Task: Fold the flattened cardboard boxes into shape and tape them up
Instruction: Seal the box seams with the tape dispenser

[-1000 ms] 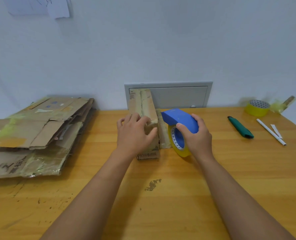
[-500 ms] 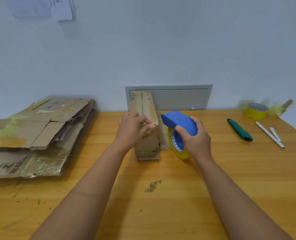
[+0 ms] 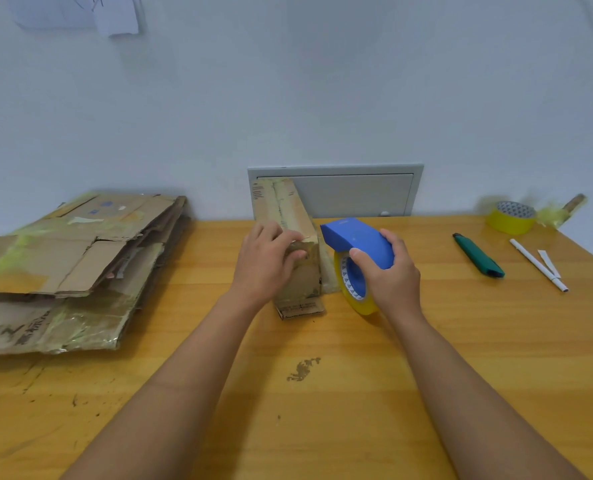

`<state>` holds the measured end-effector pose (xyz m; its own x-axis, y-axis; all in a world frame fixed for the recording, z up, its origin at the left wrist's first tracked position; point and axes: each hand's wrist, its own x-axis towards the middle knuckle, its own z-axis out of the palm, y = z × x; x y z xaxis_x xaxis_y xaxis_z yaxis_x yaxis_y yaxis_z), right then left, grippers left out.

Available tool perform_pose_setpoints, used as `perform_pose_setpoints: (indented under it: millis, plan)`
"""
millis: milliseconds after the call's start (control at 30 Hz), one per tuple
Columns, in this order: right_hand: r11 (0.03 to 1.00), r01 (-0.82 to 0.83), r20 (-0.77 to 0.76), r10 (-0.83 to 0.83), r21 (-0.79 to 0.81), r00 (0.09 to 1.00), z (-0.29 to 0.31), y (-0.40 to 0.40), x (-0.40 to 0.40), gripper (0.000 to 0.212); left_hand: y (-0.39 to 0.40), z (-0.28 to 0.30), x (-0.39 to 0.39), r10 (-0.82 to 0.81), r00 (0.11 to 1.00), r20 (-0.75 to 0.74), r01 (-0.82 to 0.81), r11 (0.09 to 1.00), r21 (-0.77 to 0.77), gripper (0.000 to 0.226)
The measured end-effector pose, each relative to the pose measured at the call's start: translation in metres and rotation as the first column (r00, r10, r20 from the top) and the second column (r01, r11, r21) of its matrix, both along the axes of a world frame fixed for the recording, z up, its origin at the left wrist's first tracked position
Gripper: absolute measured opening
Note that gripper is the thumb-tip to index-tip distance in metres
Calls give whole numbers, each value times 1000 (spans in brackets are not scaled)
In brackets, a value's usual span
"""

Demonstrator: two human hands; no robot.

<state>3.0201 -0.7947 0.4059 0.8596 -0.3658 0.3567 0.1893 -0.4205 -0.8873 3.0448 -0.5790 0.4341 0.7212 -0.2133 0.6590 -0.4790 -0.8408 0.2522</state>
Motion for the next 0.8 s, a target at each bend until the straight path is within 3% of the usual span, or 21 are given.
perform_pose_setpoints:
  millis: [167, 267, 467, 667, 800]
  plan:
    - [1000, 1, 7, -1, -4, 1000, -3, 0, 1, 73, -5, -1, -4, 40, 998, 46, -40, 999, -6, 24]
    - [1000, 8, 13, -8, 1, 1000, -4, -2, 0, 68, -8, -3, -5, 61, 998, -6, -61, 997, -54, 29]
    - [1000, 8, 17, -8, -6, 1000, -5, -2, 1, 68, 9, -4, -5, -45, 993, -109, 14, 963, -270, 23]
    - [1000, 12, 15, -12, -6, 1000, -5, 0, 0, 66, 17, -8, -2, -110, 967, -229, 45, 961, -273, 18]
    - [1000, 13, 12, -13, -10, 1000, -5, 0, -1, 72, 22, -7, -4, -95, 982, -161, 62, 978, -201, 21]
